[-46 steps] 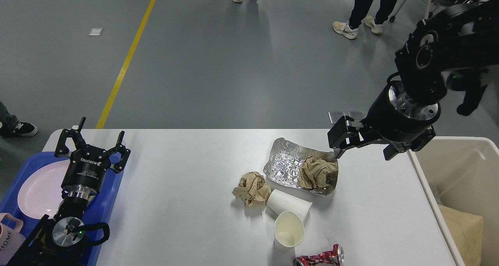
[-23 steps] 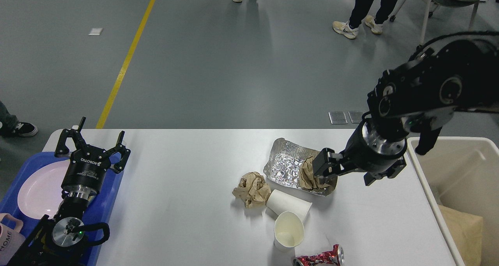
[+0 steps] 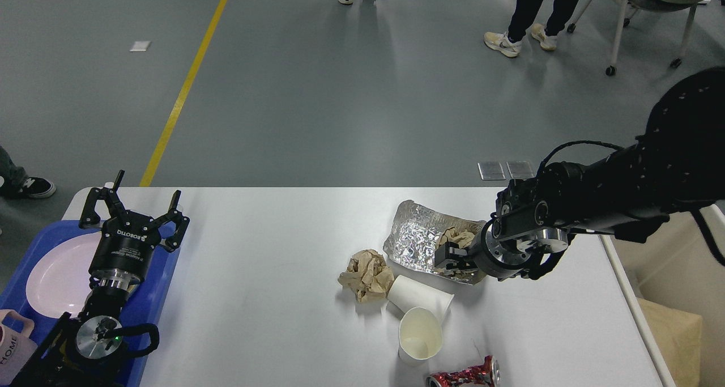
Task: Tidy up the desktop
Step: 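Move the right gripper to the foil tray and lower it, then grasp the rim of the foil tray with the right gripper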
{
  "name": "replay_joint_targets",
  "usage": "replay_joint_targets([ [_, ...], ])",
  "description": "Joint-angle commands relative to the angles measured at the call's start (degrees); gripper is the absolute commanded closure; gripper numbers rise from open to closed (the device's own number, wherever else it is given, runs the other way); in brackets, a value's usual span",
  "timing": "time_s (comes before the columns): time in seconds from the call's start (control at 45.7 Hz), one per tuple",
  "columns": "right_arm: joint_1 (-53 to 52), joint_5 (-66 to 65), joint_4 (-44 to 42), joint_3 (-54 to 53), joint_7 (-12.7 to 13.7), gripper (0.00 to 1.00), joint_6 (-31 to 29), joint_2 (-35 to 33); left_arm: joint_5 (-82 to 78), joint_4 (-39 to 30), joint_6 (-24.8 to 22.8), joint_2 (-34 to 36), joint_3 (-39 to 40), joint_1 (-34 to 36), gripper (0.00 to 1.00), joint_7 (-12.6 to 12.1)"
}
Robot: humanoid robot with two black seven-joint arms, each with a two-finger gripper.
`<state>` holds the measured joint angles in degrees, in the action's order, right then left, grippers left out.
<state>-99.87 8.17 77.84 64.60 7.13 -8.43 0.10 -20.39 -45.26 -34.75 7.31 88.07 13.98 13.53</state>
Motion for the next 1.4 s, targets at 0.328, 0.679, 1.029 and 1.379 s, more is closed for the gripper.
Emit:
replay_joint_targets([
  [0.328, 19.5, 1.8, -23.6, 2.2, -0.1, 0.01, 0.4, 0.1, 0.0, 0.0, 0.0, 0.0, 0.0, 0.0, 0.03, 0.0],
  [0.679, 21.4, 1.8, -26.3, 2.1, -0.1, 0.02, 0.1, -3.7, 0.0, 0.0, 0.0, 0.0, 0.0, 0.0, 0.03, 0.0],
  [1.029, 23.1, 2.4, -27.0, 1.8, -0.1, 0.06, 0.6, -3.2, 0.0, 0.0, -0.1, 0.1, 0.0, 0.0, 0.03, 0.0],
  [1.379, 26.6, 6.1, -31.5, 0.9, -0.1, 0.1, 1.4, -2.5, 0.0, 0.0, -0.1, 0.1, 0.0, 0.0, 0.03, 0.0],
])
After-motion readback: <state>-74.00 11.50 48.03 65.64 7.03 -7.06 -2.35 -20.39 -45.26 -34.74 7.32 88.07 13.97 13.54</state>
